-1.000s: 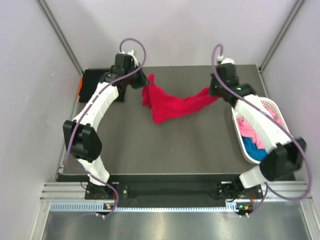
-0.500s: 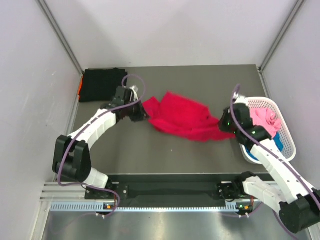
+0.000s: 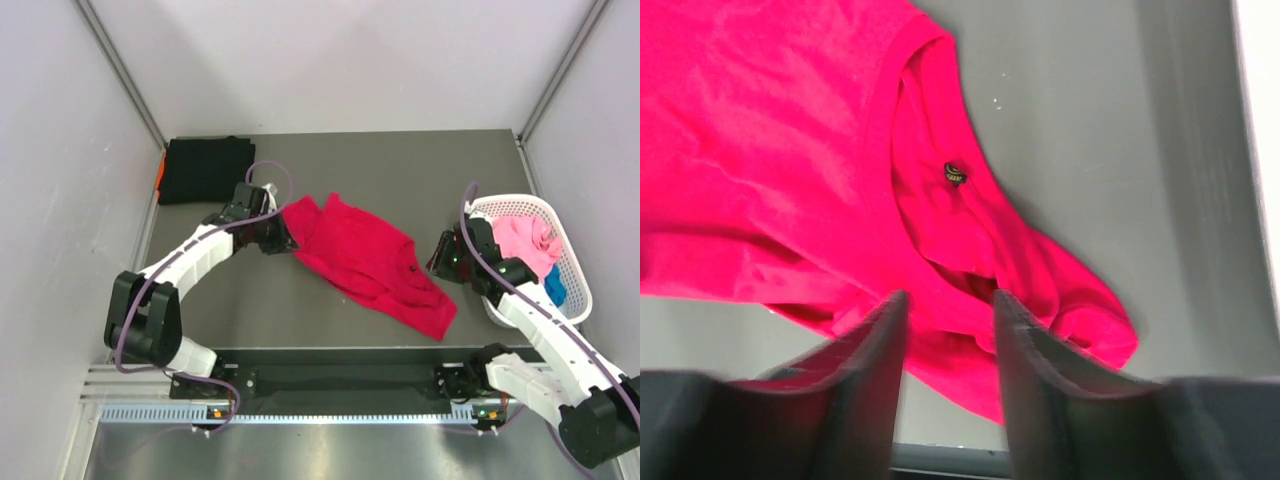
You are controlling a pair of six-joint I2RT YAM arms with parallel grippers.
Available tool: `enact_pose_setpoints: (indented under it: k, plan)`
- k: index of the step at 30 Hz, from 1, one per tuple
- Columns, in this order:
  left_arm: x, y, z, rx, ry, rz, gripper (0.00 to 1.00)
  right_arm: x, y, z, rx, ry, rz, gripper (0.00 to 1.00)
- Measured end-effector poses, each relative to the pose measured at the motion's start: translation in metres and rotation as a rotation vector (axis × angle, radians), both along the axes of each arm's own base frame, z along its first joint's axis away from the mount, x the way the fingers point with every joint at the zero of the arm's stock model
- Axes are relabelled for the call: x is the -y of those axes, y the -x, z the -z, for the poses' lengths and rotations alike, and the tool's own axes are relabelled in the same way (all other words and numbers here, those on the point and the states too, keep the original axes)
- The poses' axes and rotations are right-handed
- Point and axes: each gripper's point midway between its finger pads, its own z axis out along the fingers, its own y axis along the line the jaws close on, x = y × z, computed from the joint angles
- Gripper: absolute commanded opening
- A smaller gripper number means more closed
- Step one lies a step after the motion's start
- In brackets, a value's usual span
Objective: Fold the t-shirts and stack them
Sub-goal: Flatten the tshirt out
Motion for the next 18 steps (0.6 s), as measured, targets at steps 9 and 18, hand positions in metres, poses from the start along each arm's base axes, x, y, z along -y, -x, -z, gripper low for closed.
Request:
enact_pose_setpoints:
  k: [9,18]
  plan:
    - [0.025,-0.060,-0.035,0.106,0.056,0.014,0.00,0.000,-0.002,0.045,-0.117,0.046,0.002,0.48]
    - [0.028,-0.062,0.003,0.008,0.038,0.019,0.00,0.005,0.009,0.088,-0.233,0.078,0.027,0.47]
